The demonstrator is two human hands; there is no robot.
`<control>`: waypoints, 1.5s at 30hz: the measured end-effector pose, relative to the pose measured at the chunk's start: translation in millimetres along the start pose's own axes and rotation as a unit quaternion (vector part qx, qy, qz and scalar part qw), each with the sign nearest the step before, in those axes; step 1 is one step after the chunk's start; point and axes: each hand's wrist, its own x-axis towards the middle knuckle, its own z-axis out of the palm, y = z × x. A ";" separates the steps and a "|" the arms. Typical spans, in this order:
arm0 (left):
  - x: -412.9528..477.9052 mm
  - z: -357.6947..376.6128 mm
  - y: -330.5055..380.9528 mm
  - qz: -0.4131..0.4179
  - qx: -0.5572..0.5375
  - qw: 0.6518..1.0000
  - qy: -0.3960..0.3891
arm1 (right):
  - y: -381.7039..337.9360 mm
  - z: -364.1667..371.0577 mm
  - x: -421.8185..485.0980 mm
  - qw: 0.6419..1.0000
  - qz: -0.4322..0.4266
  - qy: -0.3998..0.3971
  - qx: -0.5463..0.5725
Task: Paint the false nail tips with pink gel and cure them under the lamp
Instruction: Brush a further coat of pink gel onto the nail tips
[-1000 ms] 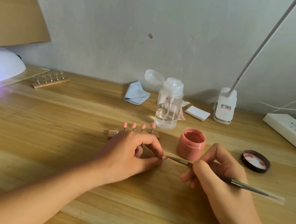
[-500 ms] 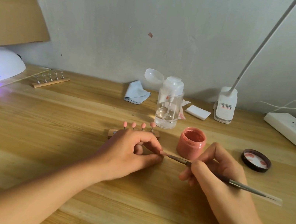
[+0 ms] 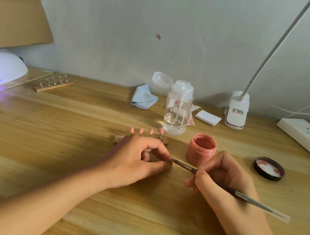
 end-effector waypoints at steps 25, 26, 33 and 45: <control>-1.8 -0.4 -0.7 0.008 -0.035 0.999 -0.017 | 0.8 -2.4 -1.8 0.999 -0.033 0.014 -0.040; -1.6 -0.2 -0.8 0.014 -0.032 0.999 -0.019 | 1.3 -3.2 -1.0 0.999 -0.035 0.013 -0.030; 0.4 0.8 -6.0 0.024 -0.001 1.000 0.013 | 1.9 -7.0 3.5 0.983 -0.148 0.095 -0.042; -0.8 4.1 -0.2 0.029 0.037 0.999 0.016 | 7.6 -18.8 25.4 0.957 -0.110 0.116 -0.241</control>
